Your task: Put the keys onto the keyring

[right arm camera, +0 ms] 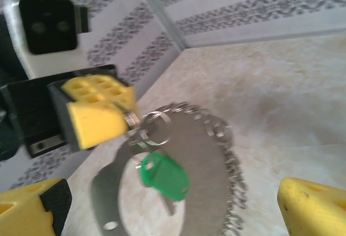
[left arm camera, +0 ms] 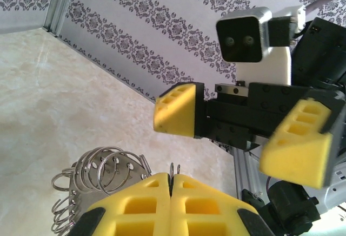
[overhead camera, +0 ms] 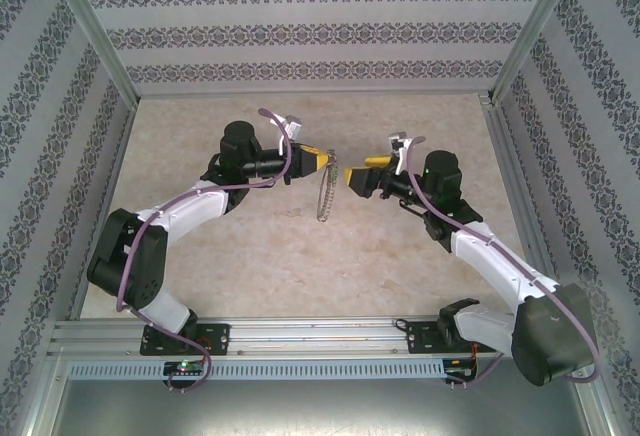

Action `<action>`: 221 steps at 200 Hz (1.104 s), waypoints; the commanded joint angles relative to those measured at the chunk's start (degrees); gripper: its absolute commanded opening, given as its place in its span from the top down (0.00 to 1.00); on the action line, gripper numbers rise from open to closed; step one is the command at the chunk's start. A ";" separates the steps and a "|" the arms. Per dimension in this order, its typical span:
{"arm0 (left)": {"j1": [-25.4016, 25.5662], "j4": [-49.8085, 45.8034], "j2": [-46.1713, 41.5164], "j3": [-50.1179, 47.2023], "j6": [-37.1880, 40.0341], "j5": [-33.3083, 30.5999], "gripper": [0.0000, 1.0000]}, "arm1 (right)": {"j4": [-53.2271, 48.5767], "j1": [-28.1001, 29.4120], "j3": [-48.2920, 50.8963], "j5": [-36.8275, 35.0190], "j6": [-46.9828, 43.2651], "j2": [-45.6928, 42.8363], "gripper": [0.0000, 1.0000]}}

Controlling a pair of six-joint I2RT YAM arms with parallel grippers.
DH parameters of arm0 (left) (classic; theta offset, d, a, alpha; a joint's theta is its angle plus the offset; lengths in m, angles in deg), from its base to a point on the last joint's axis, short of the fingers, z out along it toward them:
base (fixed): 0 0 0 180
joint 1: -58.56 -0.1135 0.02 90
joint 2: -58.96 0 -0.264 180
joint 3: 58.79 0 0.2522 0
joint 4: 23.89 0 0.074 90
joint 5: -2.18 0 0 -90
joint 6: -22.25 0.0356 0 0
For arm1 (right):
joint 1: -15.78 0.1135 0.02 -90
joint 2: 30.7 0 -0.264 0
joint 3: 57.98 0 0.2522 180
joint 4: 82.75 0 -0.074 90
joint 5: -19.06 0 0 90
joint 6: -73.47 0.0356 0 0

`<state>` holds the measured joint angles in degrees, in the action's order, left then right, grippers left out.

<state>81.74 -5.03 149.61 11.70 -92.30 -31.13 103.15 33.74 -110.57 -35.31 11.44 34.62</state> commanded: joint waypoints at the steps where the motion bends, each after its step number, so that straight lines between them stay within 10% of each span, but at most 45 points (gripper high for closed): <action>1: 0.12 3.72 -2.76 -0.54 -0.66 0.37 1.00 | -7.40 -0.39 -3.38 -12.46 -1.99 0.03 0.02; 33: 0.12 3.34 -3.40 -0.74 -0.23 0.06 1.00 | -12.12 -1.00 -2.55 -31.36 4.83 -2.59 0.02; 102: 0.16 3.21 -3.59 -0.29 -0.32 -0.31 1.00 | -9.95 -1.99 -2.68 -32.28 1.82 0.44 0.02; 221: 0.11 5.25 -3.54 -1.96 -3.03 -5.60 1.00 | 28.00 -0.45 2.37 -4.09 22.16 8.74 0.42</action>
<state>81.74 -4.97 147.73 10.56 -92.94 -35.22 116.51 32.07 -108.95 -46.52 26.17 41.28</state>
